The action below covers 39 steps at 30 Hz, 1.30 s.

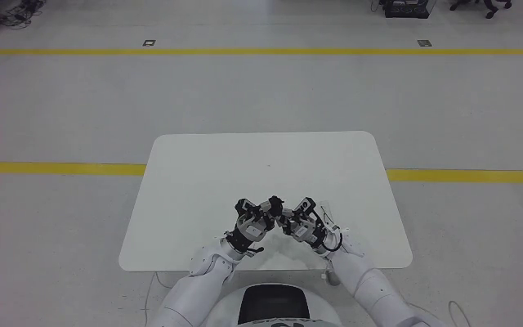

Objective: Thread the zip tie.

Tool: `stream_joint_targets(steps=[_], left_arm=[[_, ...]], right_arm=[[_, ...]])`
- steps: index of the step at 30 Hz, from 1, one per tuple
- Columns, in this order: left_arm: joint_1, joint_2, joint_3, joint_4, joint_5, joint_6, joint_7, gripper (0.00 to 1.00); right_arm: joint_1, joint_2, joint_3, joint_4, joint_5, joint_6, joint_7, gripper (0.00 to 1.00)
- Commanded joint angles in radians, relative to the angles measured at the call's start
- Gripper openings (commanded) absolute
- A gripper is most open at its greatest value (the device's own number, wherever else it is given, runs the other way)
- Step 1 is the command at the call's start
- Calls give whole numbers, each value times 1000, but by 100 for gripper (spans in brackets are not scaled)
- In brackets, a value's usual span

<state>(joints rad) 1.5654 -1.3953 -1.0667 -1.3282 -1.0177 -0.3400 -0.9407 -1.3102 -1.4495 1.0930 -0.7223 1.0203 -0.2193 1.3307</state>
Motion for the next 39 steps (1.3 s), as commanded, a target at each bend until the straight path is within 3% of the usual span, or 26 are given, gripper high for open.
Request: stream_joint_targets(steps=[1, 5, 6, 7, 9, 12, 24, 32, 37, 39], left_arm=[[0, 0, 0, 0, 0, 0, 0, 0], [0, 0, 0, 0, 0, 0, 0, 0], [0, 0, 0, 0, 0, 0, 0, 0], [0, 0, 0, 0, 0, 0, 0, 0], [0, 0, 0, 0, 0, 0, 0, 0], [0, 0, 0, 0, 0, 0, 0, 0], [-1, 0, 1, -3, 3, 3, 10, 0], [39, 7, -5, -75, -48, 33, 53, 0], [64, 14, -12, -125, -58, 42, 62, 0], [82, 17, -14, -163, -58, 42, 66, 0]], right_arm=[[1, 1, 1, 4, -7, -10, -8, 0], [1, 3, 2, 19, -42, -44, -49, 1], [1, 4, 3, 21, -46, -50, -56, 24], [0, 5, 7, 23, -51, -62, -66, 41], [-4, 9, 25, 22, -37, -77, -72, 100], [-13, 20, 65, -7, -9, -98, -47, 100], [-18, 23, 68, -30, -27, -106, -79, 100], [-140, 65, 223, -272, -136, -121, -166, 100], [-235, 75, 314, -430, -169, -121, -201, 100], [-263, 76, 340, -480, -183, -121, -217, 100]])
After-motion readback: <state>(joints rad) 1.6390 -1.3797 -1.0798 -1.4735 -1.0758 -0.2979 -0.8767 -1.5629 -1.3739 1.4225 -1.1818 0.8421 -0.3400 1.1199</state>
